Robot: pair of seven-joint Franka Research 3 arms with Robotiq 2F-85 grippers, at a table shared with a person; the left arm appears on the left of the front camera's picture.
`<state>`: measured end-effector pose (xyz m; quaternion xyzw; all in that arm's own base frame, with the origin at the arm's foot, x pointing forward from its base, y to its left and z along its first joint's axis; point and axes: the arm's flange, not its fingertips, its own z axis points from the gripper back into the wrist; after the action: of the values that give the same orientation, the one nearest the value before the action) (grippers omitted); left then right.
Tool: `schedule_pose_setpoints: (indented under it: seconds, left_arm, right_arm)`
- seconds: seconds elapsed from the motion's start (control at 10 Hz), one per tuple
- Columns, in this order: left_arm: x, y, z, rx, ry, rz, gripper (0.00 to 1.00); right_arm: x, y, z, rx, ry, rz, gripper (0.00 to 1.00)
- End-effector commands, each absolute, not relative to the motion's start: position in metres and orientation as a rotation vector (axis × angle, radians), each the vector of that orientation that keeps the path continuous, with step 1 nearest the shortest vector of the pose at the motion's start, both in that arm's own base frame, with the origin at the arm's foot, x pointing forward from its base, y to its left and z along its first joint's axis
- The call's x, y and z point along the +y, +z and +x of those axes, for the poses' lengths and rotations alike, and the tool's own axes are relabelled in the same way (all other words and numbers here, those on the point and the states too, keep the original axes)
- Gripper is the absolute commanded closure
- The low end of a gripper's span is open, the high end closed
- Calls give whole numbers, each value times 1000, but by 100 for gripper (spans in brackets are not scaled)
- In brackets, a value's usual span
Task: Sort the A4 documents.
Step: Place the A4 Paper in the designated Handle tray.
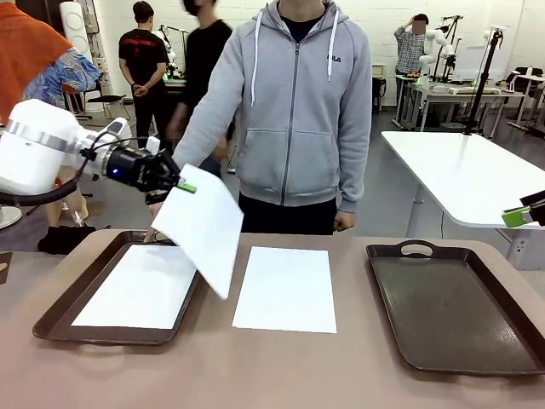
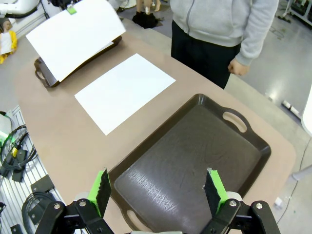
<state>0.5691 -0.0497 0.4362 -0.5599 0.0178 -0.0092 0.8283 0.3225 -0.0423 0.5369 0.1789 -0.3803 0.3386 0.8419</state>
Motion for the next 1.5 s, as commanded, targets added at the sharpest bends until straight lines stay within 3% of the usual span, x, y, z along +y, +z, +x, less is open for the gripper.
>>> schedule_pose_setpoints:
  seconds: [0.0,0.3,0.8,1.1,1.4]
  left_arm:
    - [-31,434,561,63,-84,-1156,99]
    - [-5,413,586,88,-286,-1171,99]
    - [9,376,608,120,-241,-1216,99]
    - [26,377,599,148,-115,-1072,99]
    - [33,380,603,169,-137,-998,99]
  right_arm:
    - [-42,535,324,-808,723,400,0]
    - [-42,535,324,-808,723,400,0]
    - [-42,535,324,-808,723,400,0]
    - [-42,535,324,-808,723,400,0]
    - [-42,535,324,-808,723,400,0]
